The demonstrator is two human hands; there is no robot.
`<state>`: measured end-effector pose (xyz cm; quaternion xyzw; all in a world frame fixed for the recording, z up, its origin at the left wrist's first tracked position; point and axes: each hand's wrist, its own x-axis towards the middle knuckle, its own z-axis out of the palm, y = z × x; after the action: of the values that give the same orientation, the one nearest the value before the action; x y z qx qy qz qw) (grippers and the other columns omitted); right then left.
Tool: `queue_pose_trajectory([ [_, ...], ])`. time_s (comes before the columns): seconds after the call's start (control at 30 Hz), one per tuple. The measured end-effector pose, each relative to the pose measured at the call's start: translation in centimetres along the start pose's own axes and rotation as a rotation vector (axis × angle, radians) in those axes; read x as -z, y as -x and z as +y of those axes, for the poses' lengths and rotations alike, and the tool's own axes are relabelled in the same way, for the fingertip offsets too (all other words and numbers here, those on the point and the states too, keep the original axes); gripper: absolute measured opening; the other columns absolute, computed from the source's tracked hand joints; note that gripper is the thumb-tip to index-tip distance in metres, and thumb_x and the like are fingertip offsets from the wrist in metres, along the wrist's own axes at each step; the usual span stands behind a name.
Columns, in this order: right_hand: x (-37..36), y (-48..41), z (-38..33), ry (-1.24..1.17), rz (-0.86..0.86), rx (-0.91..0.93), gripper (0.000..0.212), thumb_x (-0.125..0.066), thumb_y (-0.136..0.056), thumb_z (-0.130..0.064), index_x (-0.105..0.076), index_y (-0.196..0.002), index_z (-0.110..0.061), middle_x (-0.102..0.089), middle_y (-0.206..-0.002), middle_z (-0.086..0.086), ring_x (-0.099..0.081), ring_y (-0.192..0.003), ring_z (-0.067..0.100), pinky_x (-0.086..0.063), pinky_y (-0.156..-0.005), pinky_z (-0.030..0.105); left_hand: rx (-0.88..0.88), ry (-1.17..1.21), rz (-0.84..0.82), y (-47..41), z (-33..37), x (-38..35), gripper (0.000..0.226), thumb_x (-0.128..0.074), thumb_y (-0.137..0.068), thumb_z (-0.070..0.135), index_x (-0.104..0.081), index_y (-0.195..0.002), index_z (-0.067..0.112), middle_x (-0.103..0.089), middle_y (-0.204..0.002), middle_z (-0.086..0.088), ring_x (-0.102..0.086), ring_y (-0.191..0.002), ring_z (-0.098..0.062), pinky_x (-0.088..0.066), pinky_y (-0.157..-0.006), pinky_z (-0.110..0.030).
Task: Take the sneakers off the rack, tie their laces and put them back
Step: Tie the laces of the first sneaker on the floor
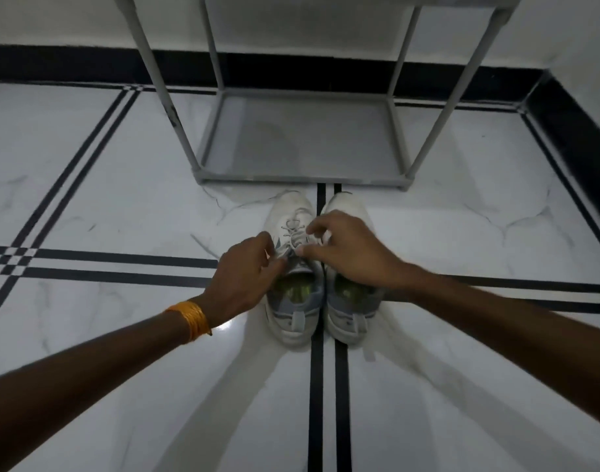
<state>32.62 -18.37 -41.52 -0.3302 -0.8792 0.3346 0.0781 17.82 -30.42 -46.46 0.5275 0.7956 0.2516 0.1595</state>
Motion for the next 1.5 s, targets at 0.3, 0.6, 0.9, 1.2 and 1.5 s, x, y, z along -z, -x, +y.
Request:
queue_pose_trajectory([
  [0.3,-3.6,-1.1,-0.5,-0.126,-0.027,-0.142,0.027,-0.049,-0.09,-0.015,-0.061,-0.07,-0.001,-0.058,-0.07,0.009,-0.051,-0.063,0.018,-0.043,-0.061,0.032,-0.045,0.02,-0.009,-0.2,-1.1,-0.8,0.023,-0.062,-0.089,0.036,-0.049,-0.092,0.017,-0.056,-0.093,-0.003,-0.051,-0.078,-0.017,-0.041,-0.061,-0.026],
  [0.6,4.6,0.3,1.3,-1.248,0.062,-0.409,0.008,-0.059,-0.086,-0.015,-0.053,-0.08,-0.018,-0.046,-0.062,-0.004,-0.034,-0.049,0.008,-0.022,-0.039,0.016,0.046,0.054,-0.14,-0.8,-1.1,-0.1,0.026,-0.063,-0.089,0.036,-0.054,-0.078,0.015,-0.053,-0.09,-0.007,-0.052,-0.082,-0.022,-0.037,-0.062,-0.023],
  [0.9,8.3,1.4,5.8,-0.806,0.378,-0.517,0.021,-0.064,-0.085,-0.004,-0.06,-0.105,-0.005,-0.062,-0.091,0.015,-0.055,-0.061,0.015,-0.041,-0.047,0.021,0.165,0.381,-0.256,-1.5,-1.0,1.8,0.022,-0.062,-0.089,0.02,-0.058,-0.074,0.005,-0.063,-0.078,-0.008,-0.062,-0.076,-0.02,-0.052,-0.063,-0.019],
  [1.2,1.0,1.4,2.1,0.14,0.08,-0.051,0.036,-0.063,-0.09,-0.019,-0.061,-0.126,-0.016,-0.061,-0.132,0.004,-0.061,-0.11,0.021,-0.044,-0.09,0.028,0.214,0.5,-0.198,-2.0,-0.6,1.7,0.015,-0.056,-0.093,0.019,-0.056,-0.085,0.007,-0.063,-0.079,-0.009,-0.064,-0.076,-0.024,-0.056,-0.071,-0.031],
  [1.5,-2.2,-0.9,1.0,0.093,-0.051,-0.078,0.016,-0.059,-0.09,-0.009,-0.073,-0.089,-0.002,-0.075,-0.089,0.011,-0.067,-0.078,0.018,-0.051,-0.067,0.022,0.067,-0.053,-0.138,-2.0,0.4,0.2,0.016,-0.049,-0.096,0.022,-0.054,-0.085,0.012,-0.059,-0.078,-0.005,-0.053,-0.073,-0.021,-0.041,-0.06,-0.027],
])
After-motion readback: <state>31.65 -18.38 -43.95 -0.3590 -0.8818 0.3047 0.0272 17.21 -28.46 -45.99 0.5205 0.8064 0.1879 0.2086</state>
